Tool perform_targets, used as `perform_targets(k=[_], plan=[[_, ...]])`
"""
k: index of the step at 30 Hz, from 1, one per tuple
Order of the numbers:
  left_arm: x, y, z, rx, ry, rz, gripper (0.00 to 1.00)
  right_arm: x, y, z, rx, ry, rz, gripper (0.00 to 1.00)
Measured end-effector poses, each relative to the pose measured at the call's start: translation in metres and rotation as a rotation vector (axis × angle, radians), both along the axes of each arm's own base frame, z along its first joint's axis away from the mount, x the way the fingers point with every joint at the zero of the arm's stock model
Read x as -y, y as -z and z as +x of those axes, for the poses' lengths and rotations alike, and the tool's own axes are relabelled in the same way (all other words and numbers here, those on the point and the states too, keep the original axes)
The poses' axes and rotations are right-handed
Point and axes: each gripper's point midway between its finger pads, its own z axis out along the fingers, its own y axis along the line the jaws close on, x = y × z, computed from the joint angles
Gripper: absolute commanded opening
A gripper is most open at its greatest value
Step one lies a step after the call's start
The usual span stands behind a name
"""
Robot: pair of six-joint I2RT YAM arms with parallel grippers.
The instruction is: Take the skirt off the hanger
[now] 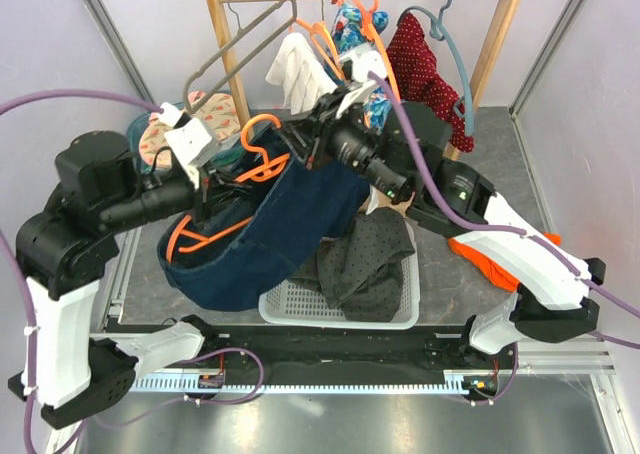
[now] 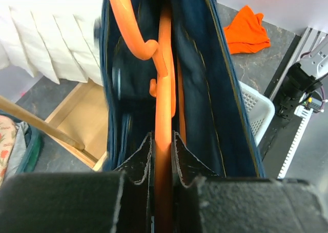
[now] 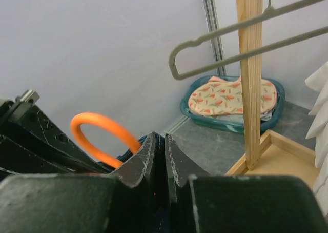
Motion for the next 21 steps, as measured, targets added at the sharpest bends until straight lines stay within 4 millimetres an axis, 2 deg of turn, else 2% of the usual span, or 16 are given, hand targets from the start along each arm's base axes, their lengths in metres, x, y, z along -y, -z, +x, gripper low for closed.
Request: perform_targets(k=[2,5,9,12,14,16,21], plan=[[0.006,0.001,0.005,-0.018,0.014,0.006,0.02,-0.012,0.010,-0.006,-0.014,-0.024,-0.024,0.14],[0.010,-0.001,0.004,-0.031,0.037,0.006,0.02,-0.016,0.016,-0.003,-0.021,-0.010,-0.036,0.14],[0.009,-0.010,-0.002,-0.018,0.050,-0.004,0.02,-0.016,0.014,-0.006,-0.014,0.006,-0.039,0.14],[0.004,-0.018,-0.010,0.015,0.048,-0.021,0.02,-0.008,0.011,-0.013,0.009,0.023,-0.059,0.14],[0.000,-0.021,-0.016,0.028,0.044,-0.027,0.02,0.005,0.007,-0.017,0.029,0.047,-0.078,0.14],[-0.007,-0.026,-0.027,0.057,0.045,-0.043,0.02,0.027,-0.003,-0.019,0.052,0.089,-0.082,0.14],[-0.033,-0.044,-0.077,0.181,0.076,-0.104,0.02,0.099,-0.032,-0.023,0.101,0.226,-0.047,0.14]])
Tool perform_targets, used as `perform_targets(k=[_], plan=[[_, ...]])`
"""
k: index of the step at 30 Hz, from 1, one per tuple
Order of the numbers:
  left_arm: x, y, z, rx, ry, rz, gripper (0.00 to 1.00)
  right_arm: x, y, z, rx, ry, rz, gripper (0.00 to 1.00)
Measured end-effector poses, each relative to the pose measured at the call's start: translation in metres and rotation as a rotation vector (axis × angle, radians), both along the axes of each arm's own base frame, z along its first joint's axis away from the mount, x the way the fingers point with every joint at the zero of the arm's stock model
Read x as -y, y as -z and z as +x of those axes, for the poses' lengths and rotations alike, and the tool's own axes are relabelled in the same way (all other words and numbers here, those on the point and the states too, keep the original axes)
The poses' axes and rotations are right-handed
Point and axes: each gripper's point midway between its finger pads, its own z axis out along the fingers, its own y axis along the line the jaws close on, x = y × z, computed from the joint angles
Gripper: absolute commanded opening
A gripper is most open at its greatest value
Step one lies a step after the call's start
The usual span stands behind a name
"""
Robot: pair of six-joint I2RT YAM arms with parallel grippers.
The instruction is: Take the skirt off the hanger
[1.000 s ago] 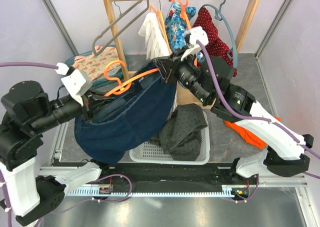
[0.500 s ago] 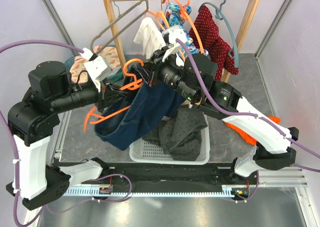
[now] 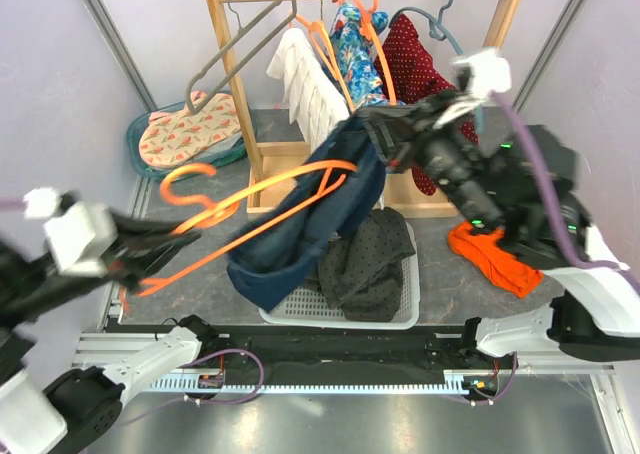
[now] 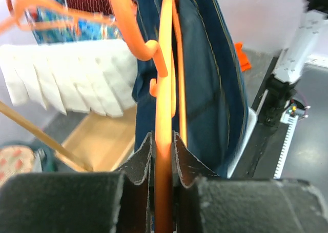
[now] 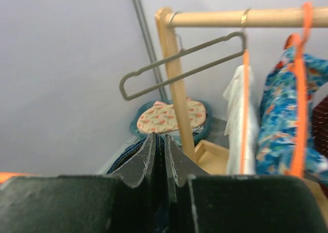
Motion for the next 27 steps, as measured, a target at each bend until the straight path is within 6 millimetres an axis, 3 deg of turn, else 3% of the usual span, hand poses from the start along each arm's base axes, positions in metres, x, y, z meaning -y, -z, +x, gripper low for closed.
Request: perform_targets(k=[3,5,9,13,20,23,27], plan=[[-0.015,-0.020,-0.036,0.100,0.036,-0.056,0.02,0.032,-0.014,-0.005,0.021,0.046,0.037,0.13],[-0.021,-0.032,-0.050,0.153,0.052,-0.082,0.02,0.043,-0.018,-0.006,0.026,0.067,0.051,0.13],[-0.023,-0.038,-0.049,0.180,0.034,-0.091,0.02,0.046,-0.016,-0.005,0.021,0.079,0.043,0.12],[-0.025,-0.036,-0.030,0.167,-0.037,-0.084,0.02,0.031,0.002,0.000,0.000,0.077,-0.008,0.12],[-0.041,-0.035,0.027,0.148,-0.289,-0.075,0.02,0.011,0.039,0.006,-0.049,0.064,-0.071,0.11],[-0.051,-0.038,0.049,0.146,-0.409,-0.083,0.02,-0.001,0.074,0.006,-0.096,0.037,-0.111,0.08],[-0.054,-0.032,0.074,0.118,-0.498,-0.074,0.02,-0.023,0.142,0.002,-0.188,-0.022,-0.189,0.05]])
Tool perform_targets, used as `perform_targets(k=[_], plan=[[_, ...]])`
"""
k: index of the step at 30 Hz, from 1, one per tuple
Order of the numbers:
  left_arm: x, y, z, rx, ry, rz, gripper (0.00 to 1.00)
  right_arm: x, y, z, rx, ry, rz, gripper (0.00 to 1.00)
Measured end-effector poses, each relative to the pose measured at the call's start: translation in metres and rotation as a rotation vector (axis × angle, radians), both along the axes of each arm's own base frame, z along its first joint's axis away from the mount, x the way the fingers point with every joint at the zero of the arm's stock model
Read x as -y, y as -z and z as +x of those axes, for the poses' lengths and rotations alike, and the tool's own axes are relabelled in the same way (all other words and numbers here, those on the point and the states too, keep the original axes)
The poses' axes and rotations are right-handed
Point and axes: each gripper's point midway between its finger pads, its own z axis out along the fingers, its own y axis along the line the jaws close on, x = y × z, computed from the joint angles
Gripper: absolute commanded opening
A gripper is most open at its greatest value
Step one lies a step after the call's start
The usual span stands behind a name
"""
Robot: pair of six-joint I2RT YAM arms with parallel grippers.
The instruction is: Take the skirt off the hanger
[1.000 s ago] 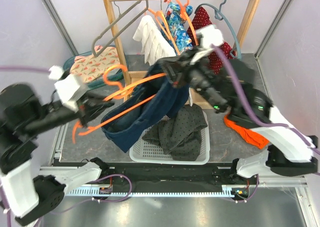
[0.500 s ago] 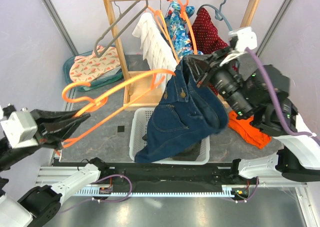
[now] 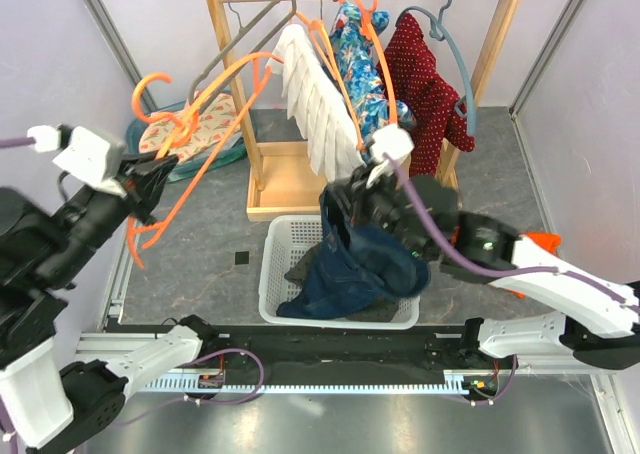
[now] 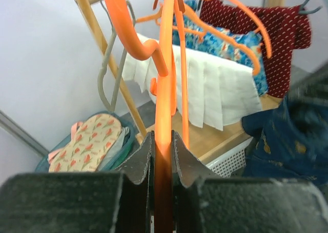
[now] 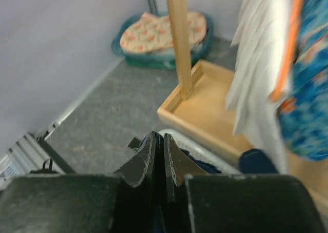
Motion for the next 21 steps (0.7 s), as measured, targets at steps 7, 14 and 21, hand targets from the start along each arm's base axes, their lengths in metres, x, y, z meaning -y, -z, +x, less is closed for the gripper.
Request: perform_targets(k=[7,14,21], plan=[[0.016,0.033,0.056,-0.134,-0.088,0.057,0.02,-0.026,0.163,-0.020,-0.237,-0.082,-0.187,0.02],[0.023,0.045,0.099,-0.183,-0.186,0.084,0.02,-0.018,0.247,-0.032,-0.357,-0.070,-0.245,0.01],[0.032,0.030,0.135,-0.151,-0.246,0.061,0.02,-0.046,0.295,-0.035,-0.447,-0.111,-0.202,0.00]])
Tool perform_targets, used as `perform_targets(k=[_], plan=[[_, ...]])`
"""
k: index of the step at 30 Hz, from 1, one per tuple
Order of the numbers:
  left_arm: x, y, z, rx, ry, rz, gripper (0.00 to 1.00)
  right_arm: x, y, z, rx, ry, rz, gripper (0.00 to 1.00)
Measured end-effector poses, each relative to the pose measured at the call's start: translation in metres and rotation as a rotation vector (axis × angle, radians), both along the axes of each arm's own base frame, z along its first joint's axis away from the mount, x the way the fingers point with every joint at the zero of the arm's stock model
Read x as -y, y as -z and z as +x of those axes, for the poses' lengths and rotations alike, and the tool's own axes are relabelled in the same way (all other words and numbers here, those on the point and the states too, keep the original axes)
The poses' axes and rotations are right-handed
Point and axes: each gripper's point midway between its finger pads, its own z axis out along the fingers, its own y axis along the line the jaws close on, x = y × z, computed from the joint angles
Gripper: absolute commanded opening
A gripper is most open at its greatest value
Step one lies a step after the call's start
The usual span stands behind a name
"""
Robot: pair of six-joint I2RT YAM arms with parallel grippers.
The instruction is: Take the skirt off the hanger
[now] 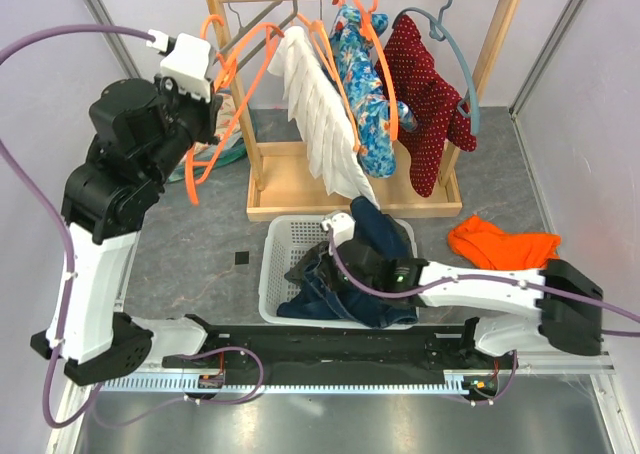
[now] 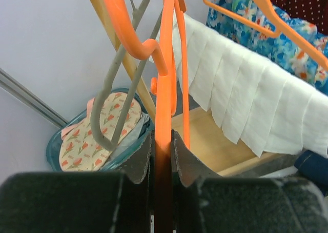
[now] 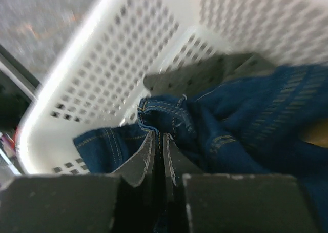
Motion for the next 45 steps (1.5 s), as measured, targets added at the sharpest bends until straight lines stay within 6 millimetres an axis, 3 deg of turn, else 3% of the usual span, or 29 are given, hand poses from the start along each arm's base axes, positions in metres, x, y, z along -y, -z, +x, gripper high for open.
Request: perform_targets(k=[7,11,17,23,25,34,35,39,42,45], plan=[[0.018,-0.004,0.030,0.010,0.003,-0.005,0.02,-0.034,0.092,-0.021,-0.179,-0.115,-0.041,0.00],[0.028,0.001,0.047,0.002,0.002,0.003,0.02,-0.057,0.115,-0.027,-0.244,-0.164,0.020,0.00],[0.038,-0.005,0.074,0.033,-0.024,0.014,0.02,-0.094,0.115,-0.019,-0.246,-0.209,0.141,0.00],[0.045,-0.006,0.099,0.060,-0.051,0.034,0.02,-0.095,0.111,-0.020,-0.228,-0.202,0.167,0.10],[0.047,-0.004,0.107,0.063,-0.062,0.043,0.02,-0.086,0.109,-0.022,-0.210,-0.183,0.151,0.13],[0.049,0.012,0.137,0.051,-0.109,0.084,0.02,-0.012,0.099,-0.040,-0.169,-0.086,0.032,0.21],[0.048,0.013,0.139,0.051,-0.117,0.087,0.02,-0.006,0.095,-0.041,-0.159,-0.077,0.025,0.23],[0.042,0.018,0.150,0.048,-0.150,0.101,0.02,0.003,0.066,-0.046,-0.119,-0.073,0.051,0.61],[0.039,0.019,0.154,0.051,-0.165,0.104,0.02,0.003,0.053,-0.046,-0.106,-0.073,0.065,0.78],[0.034,0.020,0.155,0.050,-0.184,0.113,0.10,-0.002,0.044,-0.043,-0.095,-0.074,0.068,0.83]])
